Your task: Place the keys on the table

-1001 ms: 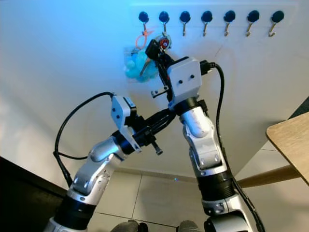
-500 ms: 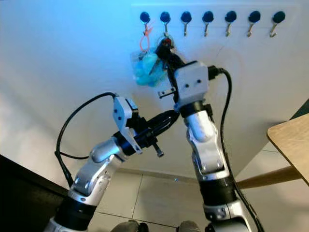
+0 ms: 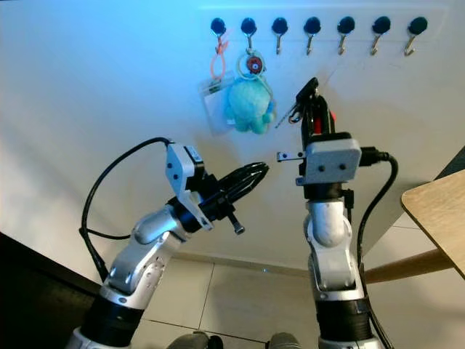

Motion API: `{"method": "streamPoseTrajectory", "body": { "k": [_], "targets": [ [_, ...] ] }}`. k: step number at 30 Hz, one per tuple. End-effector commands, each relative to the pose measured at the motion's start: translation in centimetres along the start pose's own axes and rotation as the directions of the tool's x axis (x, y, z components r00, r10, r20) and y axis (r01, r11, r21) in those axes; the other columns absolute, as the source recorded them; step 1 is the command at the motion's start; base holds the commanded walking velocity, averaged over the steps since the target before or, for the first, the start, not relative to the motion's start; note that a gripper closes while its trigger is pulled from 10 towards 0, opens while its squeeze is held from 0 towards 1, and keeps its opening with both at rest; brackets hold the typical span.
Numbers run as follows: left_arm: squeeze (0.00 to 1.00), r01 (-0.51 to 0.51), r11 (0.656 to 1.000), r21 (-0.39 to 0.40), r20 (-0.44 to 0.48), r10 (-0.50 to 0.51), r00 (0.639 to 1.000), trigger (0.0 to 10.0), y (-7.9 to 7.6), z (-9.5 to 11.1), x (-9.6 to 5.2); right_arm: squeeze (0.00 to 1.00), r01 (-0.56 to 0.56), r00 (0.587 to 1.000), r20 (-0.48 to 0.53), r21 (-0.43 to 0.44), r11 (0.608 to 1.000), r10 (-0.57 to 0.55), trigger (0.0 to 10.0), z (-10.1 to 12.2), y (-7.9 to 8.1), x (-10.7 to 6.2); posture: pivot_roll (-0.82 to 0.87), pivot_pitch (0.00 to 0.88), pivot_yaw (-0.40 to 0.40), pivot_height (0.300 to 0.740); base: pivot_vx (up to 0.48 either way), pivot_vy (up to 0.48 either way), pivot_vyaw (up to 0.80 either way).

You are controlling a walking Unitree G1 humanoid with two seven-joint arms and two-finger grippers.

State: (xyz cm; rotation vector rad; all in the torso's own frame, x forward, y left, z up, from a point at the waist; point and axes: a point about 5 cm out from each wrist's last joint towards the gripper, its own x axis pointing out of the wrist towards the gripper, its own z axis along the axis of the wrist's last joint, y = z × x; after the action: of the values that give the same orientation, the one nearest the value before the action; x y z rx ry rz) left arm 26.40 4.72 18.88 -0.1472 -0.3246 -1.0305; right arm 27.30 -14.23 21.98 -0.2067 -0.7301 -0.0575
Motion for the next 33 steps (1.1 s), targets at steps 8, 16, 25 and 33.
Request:
{"method": "streamPoseTrajectory", "body": {
  "k": [8,16,25,33],
  "targets": [
    [0.0,-0.241,0.961,0.137,-0.21,0.266,0.941,10.0,3.6,-5.0,-4.0,0.0,0.034,0.922,-0.385,-0.006,0.999,-0.033,0.0,-7.5,-1.6,-7.0,-0.01,0.061,0.082,0.74,0.0,0.0,0.0],
    [0.0,-0.444,0.883,0.155,-0.633,0.434,0.641,10.0,4.0,-13.8,-14.8,0.0,0.061,0.629,-0.776,-0.005,0.998,-0.043,10.0,-13.1,-2.8,-17.6,-0.02,0.058,0.085,0.74,0.0,0.0,0.0],
    [0.0,-0.708,0.67,0.222,-0.776,0.561,0.287,10.0,3.4,-17.3,-20.5,0.0,0.404,0.161,-0.985,0.011,0.915,-0.059,10.0,-15.4,-3.1,-26.6,-0.02,0.054,0.08,0.74,0.0,0.0,0.0],
    [0.0,-0.764,0.609,0.212,-0.829,0.526,0.189,10.0,3.0,-18.3,-21.5,0.0,0.266,0.182,-0.983,0.014,0.964,-0.036,10.0,-15.6,-2.8,-26.8,-0.03,0.047,0.091,0.74,0.0,0.0,0.0]
  ]
}}
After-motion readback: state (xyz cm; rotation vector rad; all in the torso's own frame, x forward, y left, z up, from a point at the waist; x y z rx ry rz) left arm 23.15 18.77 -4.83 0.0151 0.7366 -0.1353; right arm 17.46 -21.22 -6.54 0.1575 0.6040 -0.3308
